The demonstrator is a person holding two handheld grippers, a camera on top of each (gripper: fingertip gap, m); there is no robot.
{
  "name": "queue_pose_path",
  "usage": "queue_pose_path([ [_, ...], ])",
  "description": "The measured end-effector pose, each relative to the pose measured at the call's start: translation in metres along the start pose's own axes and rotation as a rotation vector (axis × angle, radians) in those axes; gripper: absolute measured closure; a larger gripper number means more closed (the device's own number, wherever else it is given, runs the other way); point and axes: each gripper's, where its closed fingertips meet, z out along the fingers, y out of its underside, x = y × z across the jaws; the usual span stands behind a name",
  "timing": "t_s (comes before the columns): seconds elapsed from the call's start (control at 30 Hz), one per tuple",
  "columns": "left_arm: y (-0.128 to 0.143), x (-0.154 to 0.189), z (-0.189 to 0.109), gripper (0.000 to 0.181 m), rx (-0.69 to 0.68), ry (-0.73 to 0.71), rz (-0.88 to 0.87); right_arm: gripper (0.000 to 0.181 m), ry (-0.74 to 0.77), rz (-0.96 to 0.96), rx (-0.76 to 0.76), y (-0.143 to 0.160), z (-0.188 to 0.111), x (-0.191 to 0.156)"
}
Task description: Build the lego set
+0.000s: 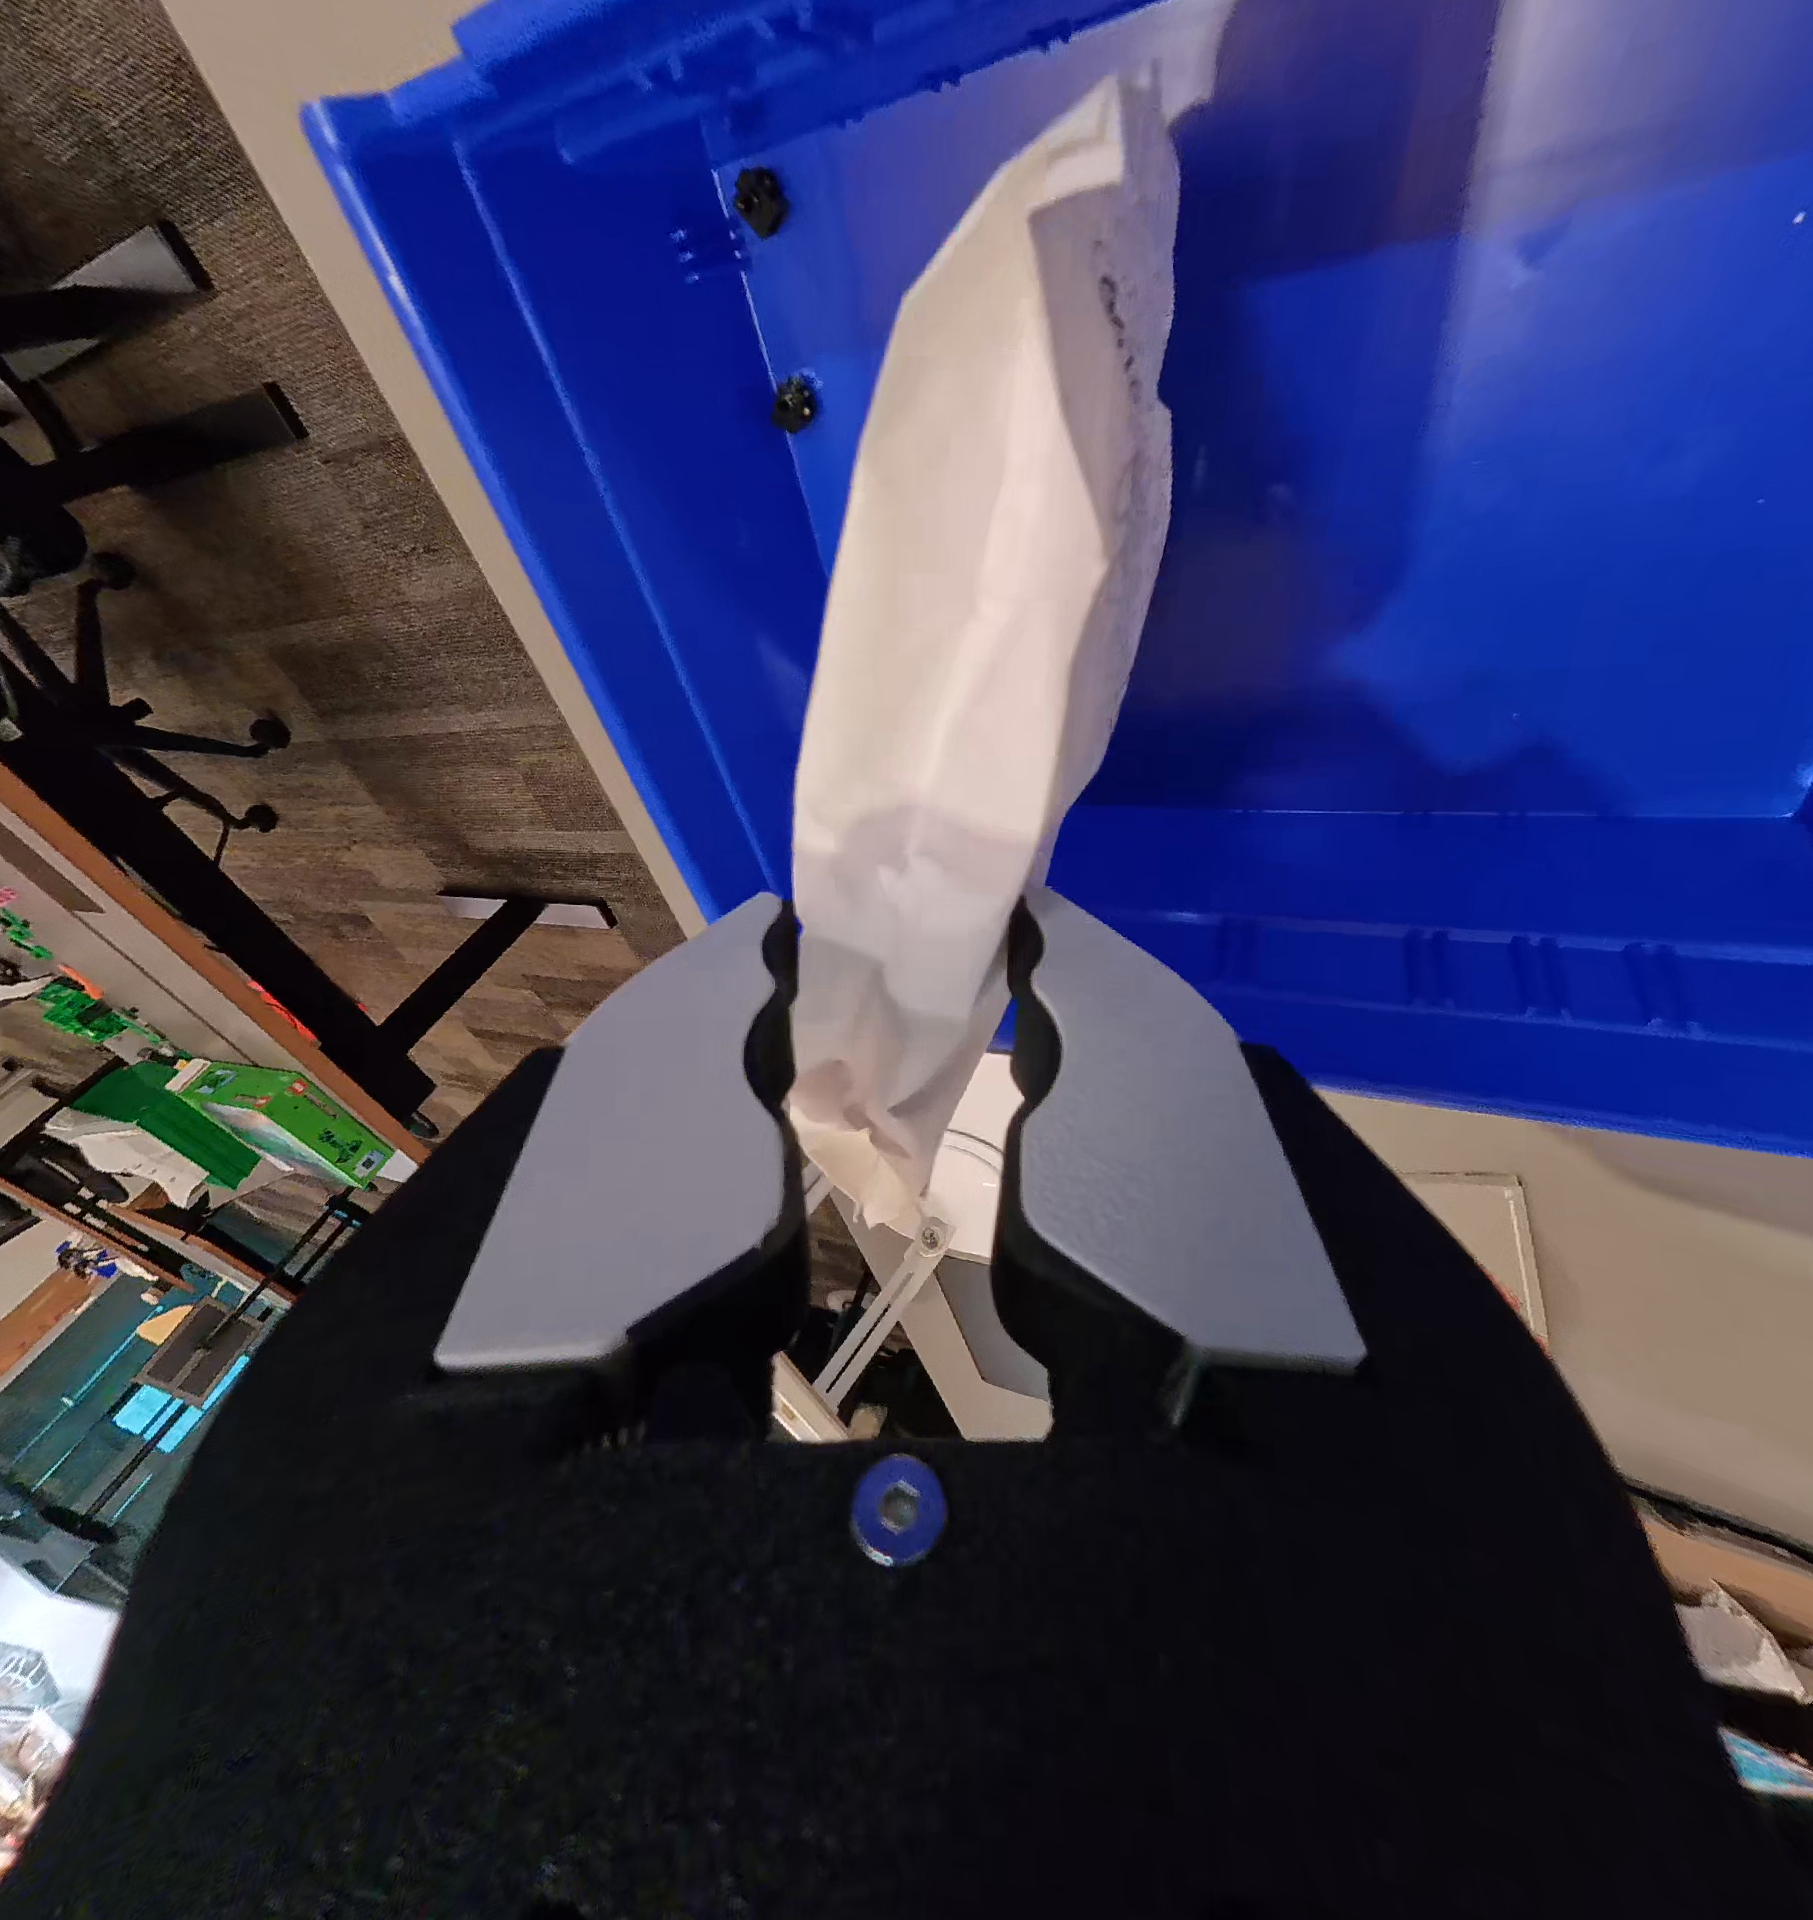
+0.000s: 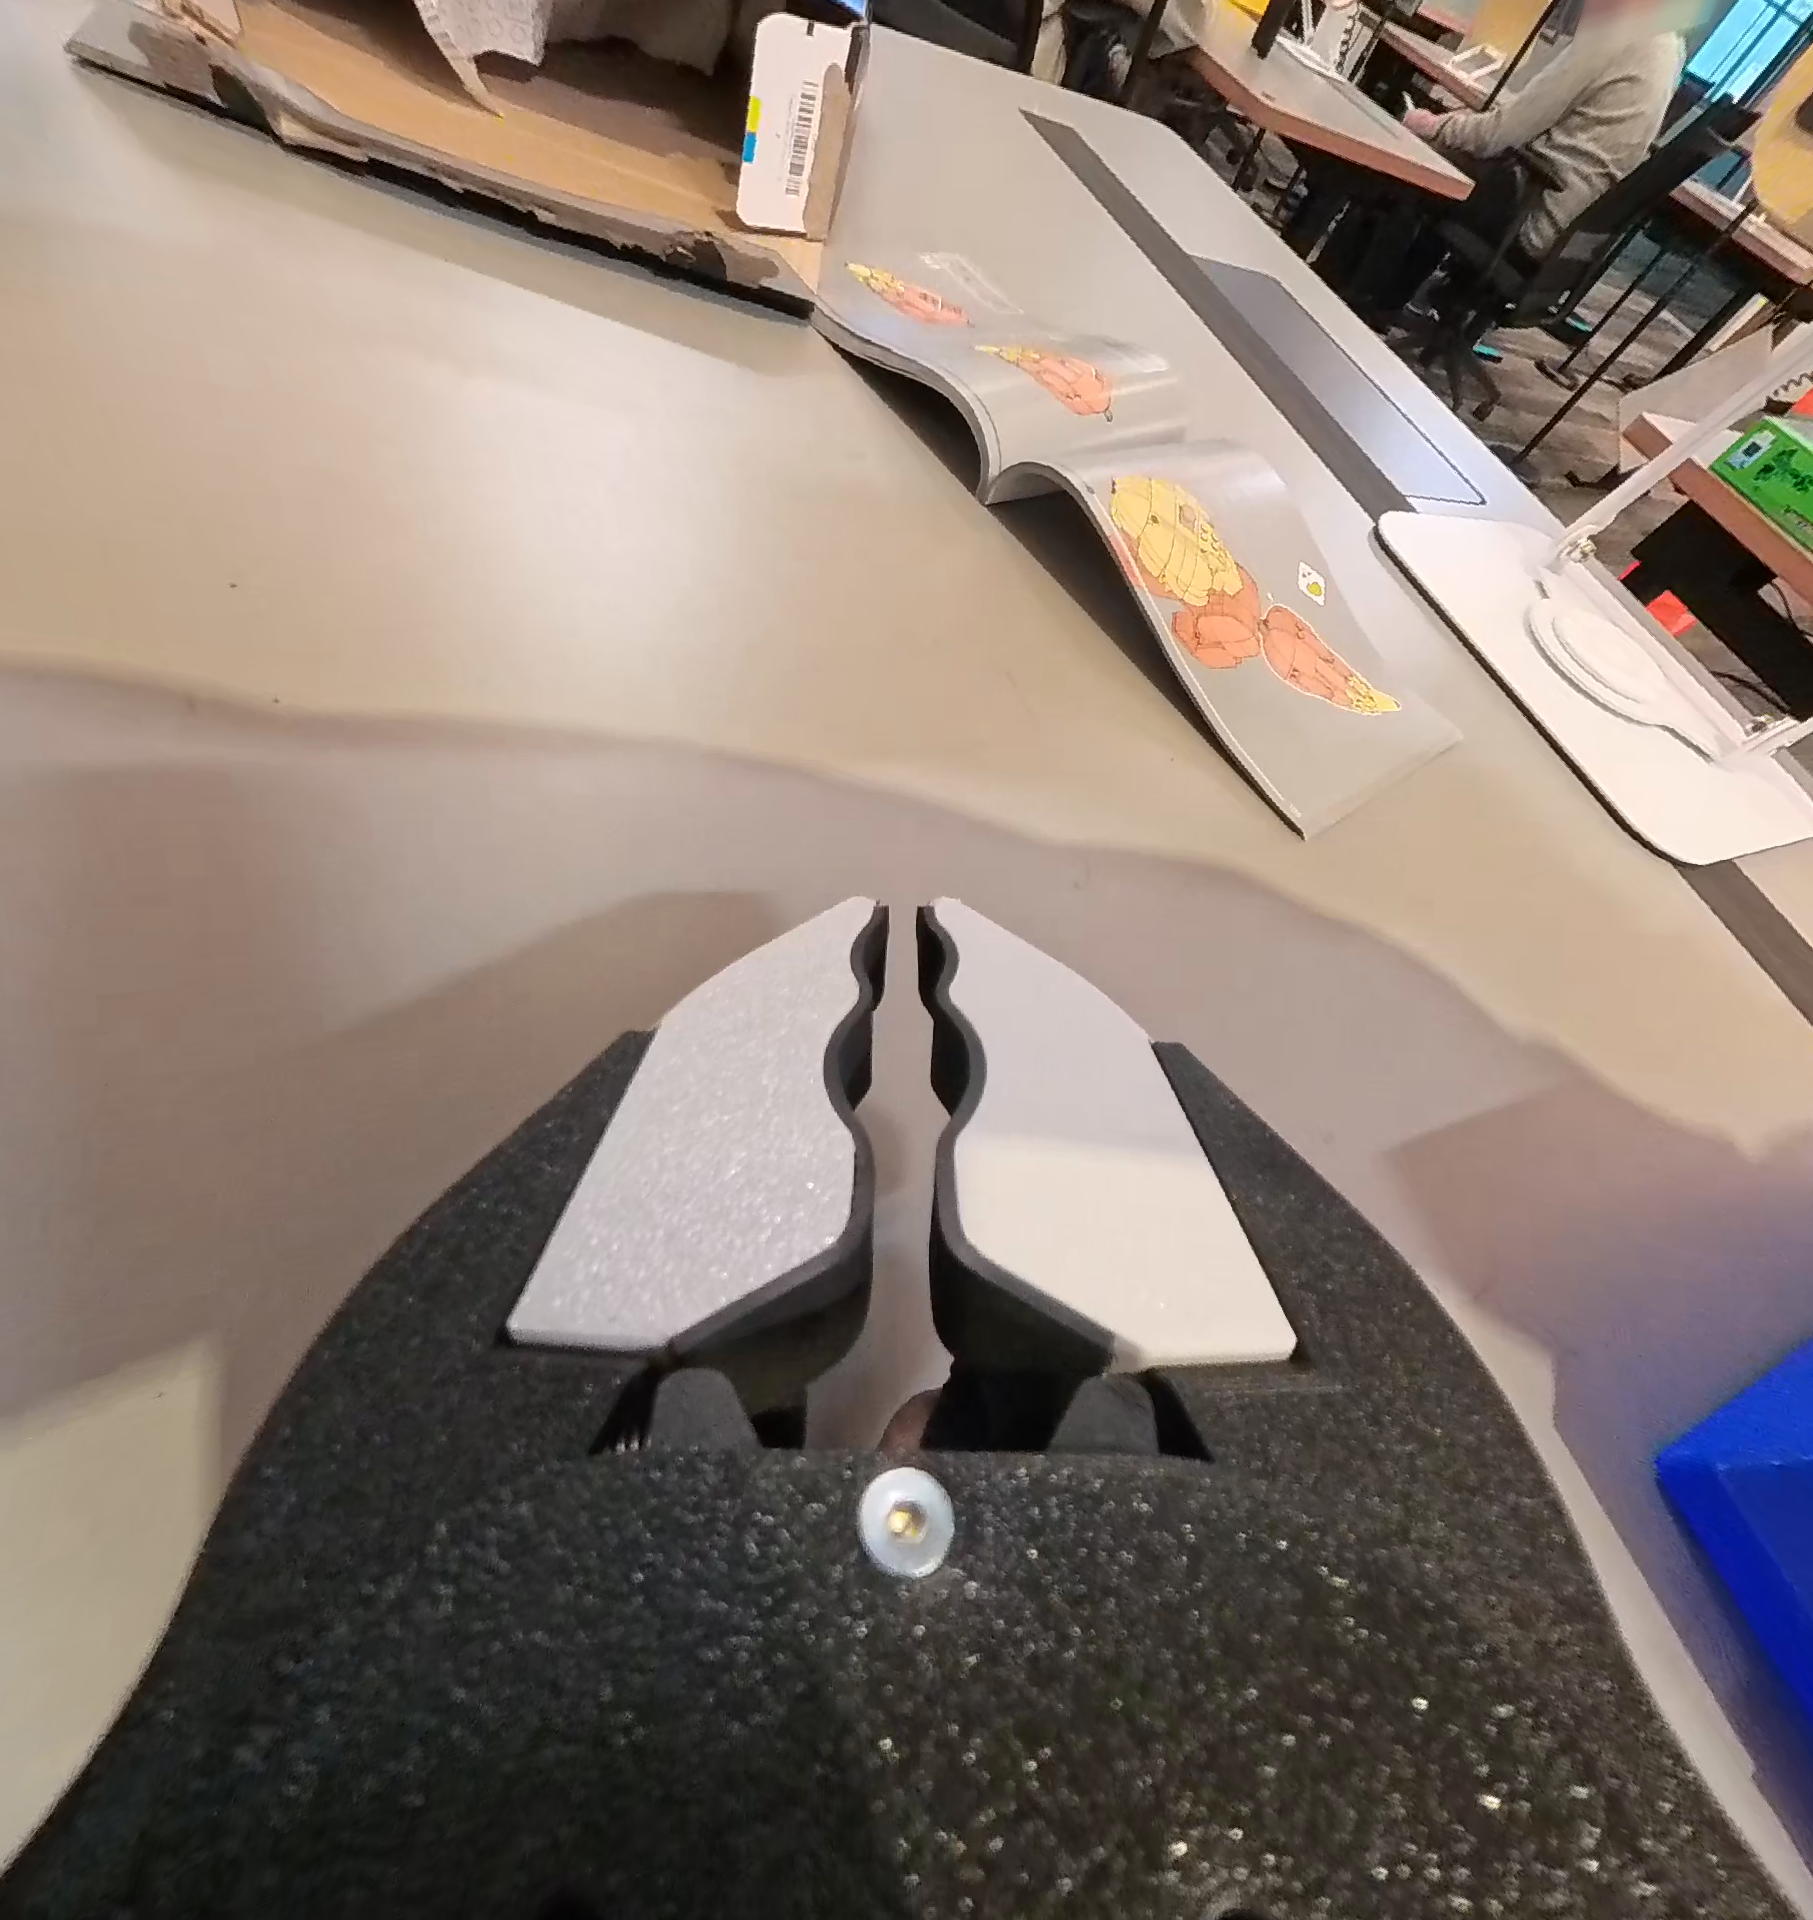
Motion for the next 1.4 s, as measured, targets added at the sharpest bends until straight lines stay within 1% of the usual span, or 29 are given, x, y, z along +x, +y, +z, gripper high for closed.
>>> queue_pose_path([
  [0.1,-0.005,0.002,-0.006,0.151,0.036,0.010,-0.001,0.176,-0.001,0.002,0.000,0.000,0.000,0.000],
  [0.3,-0.004,-0.002,-0.016,0.148,0.055,-0.014,-0.017,0.176,-0.006,0.006,-0.002,0.001,0.000,0.000],
  [0.53,-0.001,-0.003,-0.035,0.148,0.101,-0.015,-0.037,0.176,-0.010,0.014,-0.004,0.001,0.000,0.000],
  [0.7,0.007,-0.001,-0.040,0.148,0.096,-0.012,-0.045,0.175,-0.010,0.014,-0.005,0.001,0.000,0.000],
  [1.03,0.014,-0.002,-0.057,0.148,0.122,-0.021,-0.050,0.175,-0.013,0.018,-0.006,0.001,0.001,0.001],
  [1.23,0.012,-0.003,-0.068,0.149,0.177,-0.025,-0.072,0.175,-0.014,0.020,-0.006,0.001,0.001,0.000],
  [1.3,0.015,0.001,-0.067,0.148,0.161,-0.005,-0.061,0.175,-0.014,0.018,-0.007,0.001,0.001,0.000],
  [1.33,0.017,0.000,-0.068,0.148,0.161,-0.026,-0.049,0.175,-0.015,0.017,-0.008,0.002,0.001,0.000],
  [1.37,0.014,-0.002,-0.070,0.149,0.184,-0.032,-0.062,0.175,-0.015,0.016,-0.009,0.002,0.001,0.000],
  [1.4,0.012,0.001,-0.069,0.150,0.200,-0.006,-0.084,0.175,-0.015,0.015,-0.010,0.002,0.001,0.000],
])
